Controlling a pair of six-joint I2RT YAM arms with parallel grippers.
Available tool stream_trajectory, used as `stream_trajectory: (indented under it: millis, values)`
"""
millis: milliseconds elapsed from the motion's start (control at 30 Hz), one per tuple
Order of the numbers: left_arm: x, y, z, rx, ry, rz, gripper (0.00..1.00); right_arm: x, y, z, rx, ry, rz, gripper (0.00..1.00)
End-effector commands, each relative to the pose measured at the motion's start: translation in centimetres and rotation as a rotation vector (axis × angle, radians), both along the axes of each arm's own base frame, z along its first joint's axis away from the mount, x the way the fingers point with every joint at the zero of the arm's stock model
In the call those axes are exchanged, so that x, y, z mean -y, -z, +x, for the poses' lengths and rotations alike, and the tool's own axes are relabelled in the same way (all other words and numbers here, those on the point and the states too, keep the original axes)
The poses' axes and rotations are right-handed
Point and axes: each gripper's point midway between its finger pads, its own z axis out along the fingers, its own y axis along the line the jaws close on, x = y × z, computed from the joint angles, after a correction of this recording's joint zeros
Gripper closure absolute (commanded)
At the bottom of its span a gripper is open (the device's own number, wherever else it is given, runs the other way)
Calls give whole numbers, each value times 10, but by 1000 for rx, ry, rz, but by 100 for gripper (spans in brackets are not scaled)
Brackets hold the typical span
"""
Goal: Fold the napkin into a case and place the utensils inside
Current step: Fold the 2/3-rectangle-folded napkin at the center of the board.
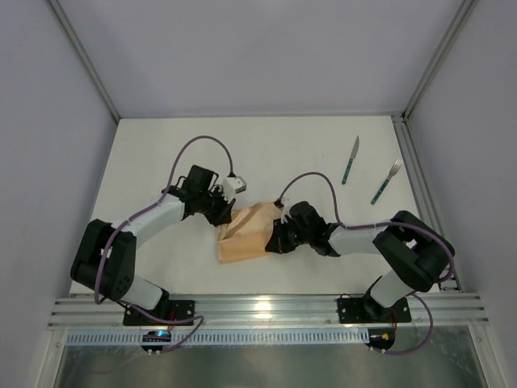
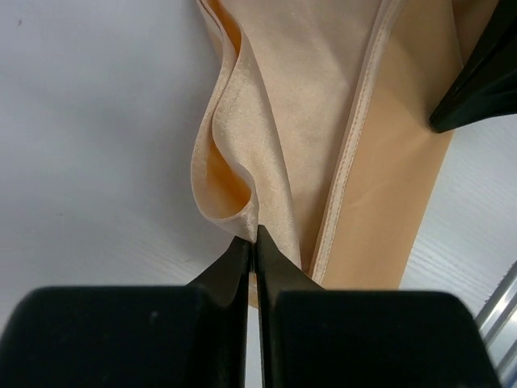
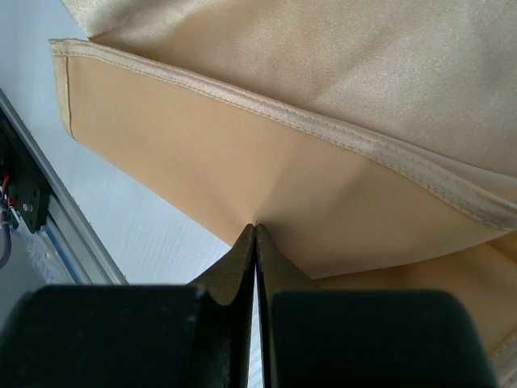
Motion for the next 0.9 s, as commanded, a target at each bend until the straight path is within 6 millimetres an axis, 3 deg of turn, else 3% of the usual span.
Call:
stream_trajectory:
  millis: [0, 200, 367, 533, 867]
  values:
    - [0, -12, 12, 151, 55, 4, 100, 5, 8, 4, -20, 18, -48, 96]
    - [10, -21, -8, 246, 158, 26, 100, 1, 10, 8, -32, 24, -53, 96]
    - [26, -16, -35, 290, 291, 37, 100, -2, 11, 11, -48, 45, -41, 96]
    - [28, -12, -62, 267, 409, 33, 100, 1, 11, 15, -53, 81, -26, 96]
    - [17, 26, -123, 182, 701, 145, 100, 1, 16, 18, -95, 150, 42, 96]
